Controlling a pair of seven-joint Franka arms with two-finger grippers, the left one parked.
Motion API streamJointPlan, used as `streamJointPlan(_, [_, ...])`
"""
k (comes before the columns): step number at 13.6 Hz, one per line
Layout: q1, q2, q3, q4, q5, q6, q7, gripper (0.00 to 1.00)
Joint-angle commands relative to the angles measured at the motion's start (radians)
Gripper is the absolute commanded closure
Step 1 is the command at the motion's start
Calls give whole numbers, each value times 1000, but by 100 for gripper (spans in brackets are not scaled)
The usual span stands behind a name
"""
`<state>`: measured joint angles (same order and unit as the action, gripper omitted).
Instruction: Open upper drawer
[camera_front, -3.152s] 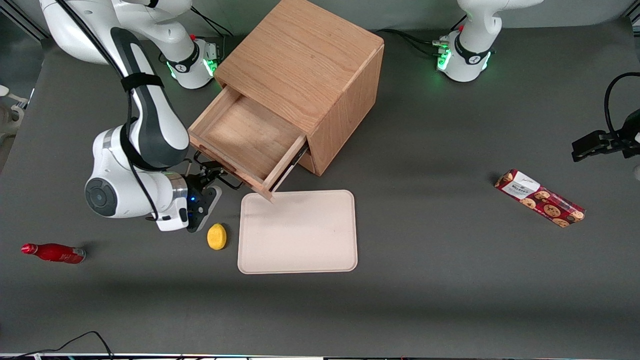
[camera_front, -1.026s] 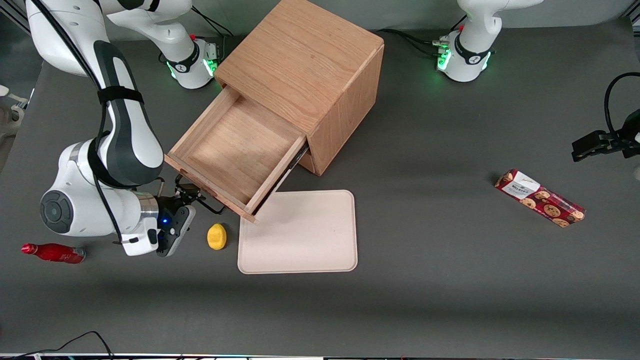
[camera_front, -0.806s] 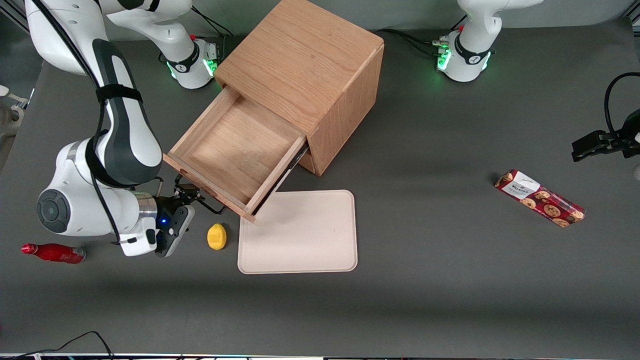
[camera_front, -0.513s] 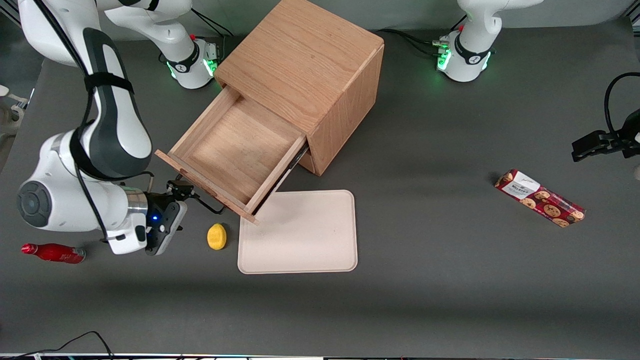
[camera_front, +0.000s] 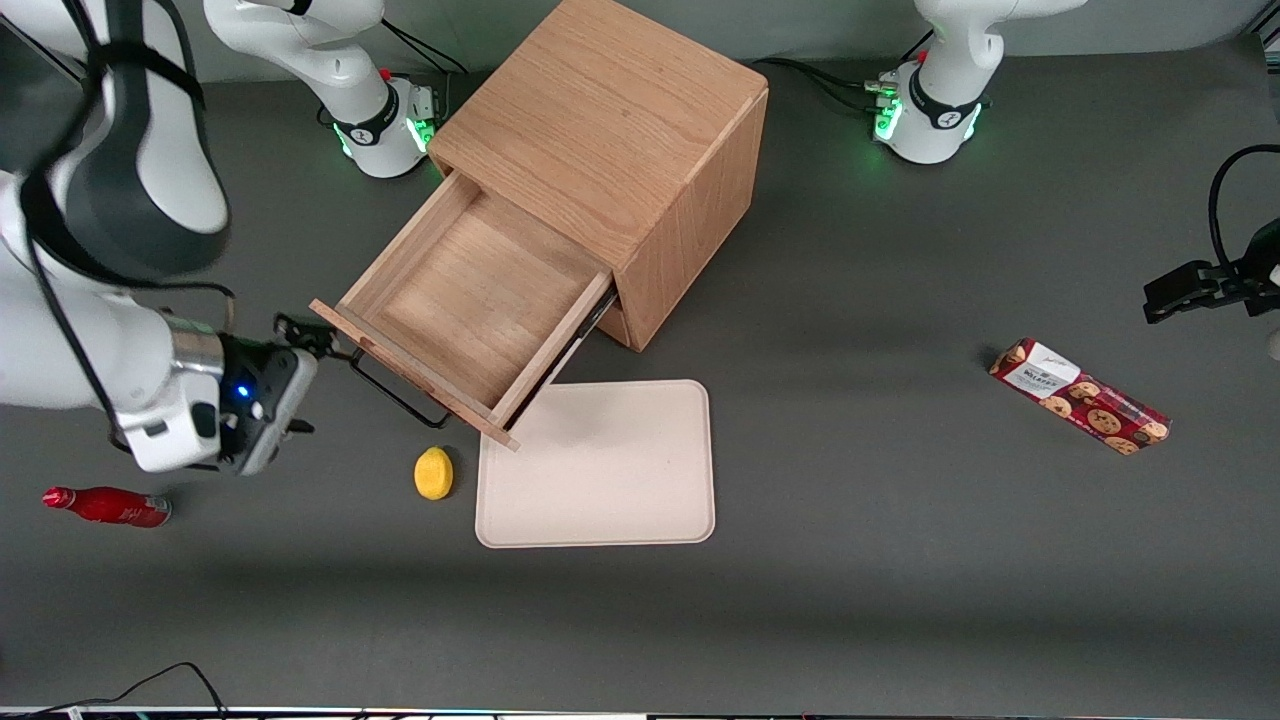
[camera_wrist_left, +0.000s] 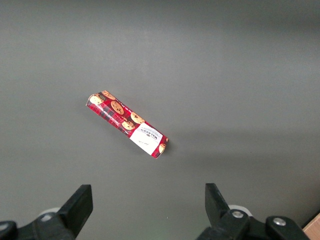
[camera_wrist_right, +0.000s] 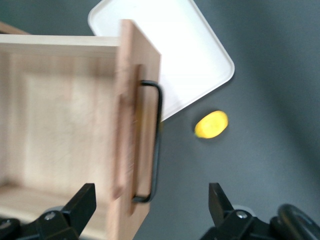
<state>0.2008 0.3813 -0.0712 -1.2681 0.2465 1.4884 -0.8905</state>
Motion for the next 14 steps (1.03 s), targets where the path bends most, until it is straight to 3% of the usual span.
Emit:
streamJointPlan(1, [-6, -39, 5, 55, -15, -133, 8, 0])
streamJointPlan(5, [-6, -125, 27, 53, -71, -249, 117, 0])
streamJointPlan(8, [-14, -168, 19, -37, -88, -225, 142, 0])
streamJointPlan(10, [-15, -231, 37, -92, -174, -215, 365, 0])
streamJointPlan(12, [-33, -315, 65, -213, -231, -173, 449, 0])
streamJointPlan(14, [-93, -434, 65, -417, -234, -38, 449, 0])
